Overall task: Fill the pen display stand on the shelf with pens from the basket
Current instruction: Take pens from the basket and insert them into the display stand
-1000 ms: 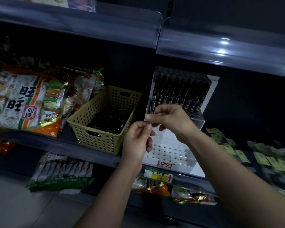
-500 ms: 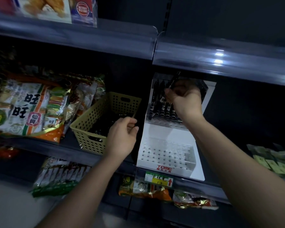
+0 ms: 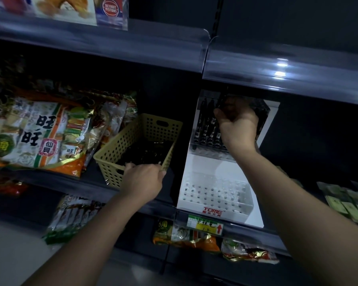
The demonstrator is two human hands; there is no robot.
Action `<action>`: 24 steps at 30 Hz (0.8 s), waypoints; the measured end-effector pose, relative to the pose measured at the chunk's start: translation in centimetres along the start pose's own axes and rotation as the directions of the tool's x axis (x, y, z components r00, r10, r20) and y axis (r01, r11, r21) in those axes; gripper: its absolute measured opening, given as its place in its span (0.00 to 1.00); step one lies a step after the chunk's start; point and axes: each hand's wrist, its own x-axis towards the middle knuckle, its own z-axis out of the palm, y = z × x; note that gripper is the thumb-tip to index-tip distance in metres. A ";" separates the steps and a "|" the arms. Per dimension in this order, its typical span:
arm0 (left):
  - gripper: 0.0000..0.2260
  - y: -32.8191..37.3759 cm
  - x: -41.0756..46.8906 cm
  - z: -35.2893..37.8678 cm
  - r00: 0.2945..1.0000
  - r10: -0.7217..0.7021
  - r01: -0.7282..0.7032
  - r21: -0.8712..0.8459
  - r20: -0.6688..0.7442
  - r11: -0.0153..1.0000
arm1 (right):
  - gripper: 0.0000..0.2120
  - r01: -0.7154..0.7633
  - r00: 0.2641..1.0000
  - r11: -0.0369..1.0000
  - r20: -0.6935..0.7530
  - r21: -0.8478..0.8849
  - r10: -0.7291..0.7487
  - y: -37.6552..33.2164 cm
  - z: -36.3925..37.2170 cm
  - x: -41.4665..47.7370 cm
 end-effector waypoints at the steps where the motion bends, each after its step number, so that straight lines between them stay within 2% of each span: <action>1: 0.15 0.0 -0.1 0.1 1.000 0.002 -0.002 -0.002 -0.004 1.000 | 0.11 0.010 1.000 1.000 -0.008 -0.004 -0.010 0.0 0.1 0.1; 11: 0.15 -0.2 -0.1 0.4 0.999 0.002 -0.003 -0.019 -0.043 1.000 | 0.10 -0.039 0.997 0.987 0.057 -0.158 0.049 1.4 0.8 -0.9; 16: 0.14 -0.2 0.0 0.4 0.999 0.005 -0.008 -0.042 -0.053 0.999 | 0.11 -0.014 0.996 0.971 0.081 -0.237 0.034 1.3 1.0 -1.3; 24: 0.13 -0.2 0.0 0.2 0.999 0.006 -0.009 -0.061 -0.041 0.998 | 0.13 -0.034 0.993 0.957 0.098 -0.288 0.064 1.0 1.1 -1.0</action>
